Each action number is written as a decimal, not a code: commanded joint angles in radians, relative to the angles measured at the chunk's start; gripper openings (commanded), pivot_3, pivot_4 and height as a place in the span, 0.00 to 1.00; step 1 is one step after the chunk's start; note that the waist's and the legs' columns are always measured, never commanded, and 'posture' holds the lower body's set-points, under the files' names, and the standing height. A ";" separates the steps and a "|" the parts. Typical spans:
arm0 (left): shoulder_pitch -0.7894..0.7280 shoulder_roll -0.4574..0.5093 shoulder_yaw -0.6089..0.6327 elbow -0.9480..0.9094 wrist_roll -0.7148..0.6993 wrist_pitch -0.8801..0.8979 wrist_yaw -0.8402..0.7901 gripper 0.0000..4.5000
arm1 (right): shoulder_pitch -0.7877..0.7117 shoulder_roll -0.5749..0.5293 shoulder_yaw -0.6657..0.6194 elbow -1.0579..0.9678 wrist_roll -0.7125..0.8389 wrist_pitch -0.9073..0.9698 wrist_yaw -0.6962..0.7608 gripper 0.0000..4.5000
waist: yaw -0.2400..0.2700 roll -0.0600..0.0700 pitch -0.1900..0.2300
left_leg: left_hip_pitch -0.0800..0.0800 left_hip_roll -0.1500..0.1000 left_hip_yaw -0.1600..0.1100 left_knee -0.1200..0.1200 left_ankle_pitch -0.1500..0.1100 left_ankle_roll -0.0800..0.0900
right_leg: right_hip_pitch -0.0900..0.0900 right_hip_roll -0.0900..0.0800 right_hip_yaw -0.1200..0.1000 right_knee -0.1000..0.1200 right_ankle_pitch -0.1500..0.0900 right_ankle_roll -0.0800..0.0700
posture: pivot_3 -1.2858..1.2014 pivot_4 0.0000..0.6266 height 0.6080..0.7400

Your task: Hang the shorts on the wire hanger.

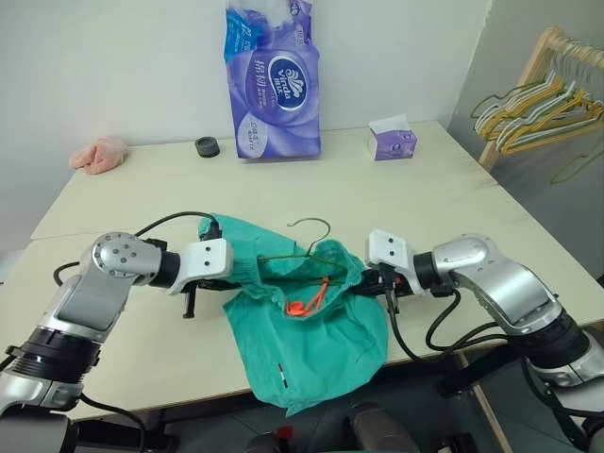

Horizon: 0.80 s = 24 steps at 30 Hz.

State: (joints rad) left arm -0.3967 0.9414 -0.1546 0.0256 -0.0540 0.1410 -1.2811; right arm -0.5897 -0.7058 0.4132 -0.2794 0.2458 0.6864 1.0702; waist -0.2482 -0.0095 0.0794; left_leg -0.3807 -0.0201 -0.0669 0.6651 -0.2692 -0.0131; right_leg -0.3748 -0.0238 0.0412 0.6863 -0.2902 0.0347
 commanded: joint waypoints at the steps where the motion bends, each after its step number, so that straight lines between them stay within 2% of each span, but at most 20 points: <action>1: 0.002 0.004 0.009 -0.034 -0.001 -0.005 0.009 0.00 | 0.016 -0.040 -0.039 -0.039 -0.010 -0.031 0.013 0.38 | 0.000 0.000 0.000 | 0.000 0.000 0.000 0.000 0.000 0.000 | 0.000 0.000 0.000 0.000 0.000 0.000 | 0.41 0.05 1.00; 4: 0.010 0.007 0.009 -0.036 0.000 -0.009 0.008 0.00 | 0.043 -0.082 -0.051 -0.054 -0.018 -0.024 0.000 0.63 | 0.000 0.000 0.000 | 0.000 0.000 0.000 0.000 0.000 0.000 | 0.000 0.000 0.000 0.000 0.000 0.000 | 0.41 0.05 1.00; 9: 0.010 0.006 0.002 -0.029 0.007 -0.020 0.003 0.00 | 0.053 -0.075 -0.050 -0.016 -0.056 -0.019 -0.060 1.00 | -0.003 0.000 0.000 | 0.001 0.000 0.000 0.000 0.000 0.000 | 0.000 0.000 0.000 0.000 0.000 0.000 | 0.41 0.05 1.00; 14: 0.001 0.003 -0.003 -0.016 0.011 -0.031 -0.001 0.00 | 0.039 -0.042 -0.008 0.025 -0.082 -0.027 -0.050 1.00 | -0.002 0.000 0.000 | 0.000 0.000 0.000 0.000 0.000 0.000 | 0.000 0.000 0.000 0.000 0.000 0.000 | 0.41 0.05 1.00; 24: -0.007 -0.006 -0.005 -0.007 0.010 -0.035 0.005 0.00 | -0.070 0.113 0.120 0.293 -0.191 -0.135 -0.003 1.00 | -0.004 0.000 0.000 | 0.001 0.000 0.000 0.000 0.000 0.000 | 0.000 0.000 0.000 0.001 0.000 0.000 | 0.41 0.03 1.00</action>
State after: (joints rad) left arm -0.3828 0.9353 -0.1680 0.0327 -0.0431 0.1184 -1.2787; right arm -0.6295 -0.6078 0.5292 -0.0152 0.0809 0.5871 1.0631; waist -0.2525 -0.0098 0.0791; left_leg -0.3801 -0.0201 -0.0672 0.6649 -0.2692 -0.0131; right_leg -0.3748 -0.0234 0.0411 0.6868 -0.2901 0.0346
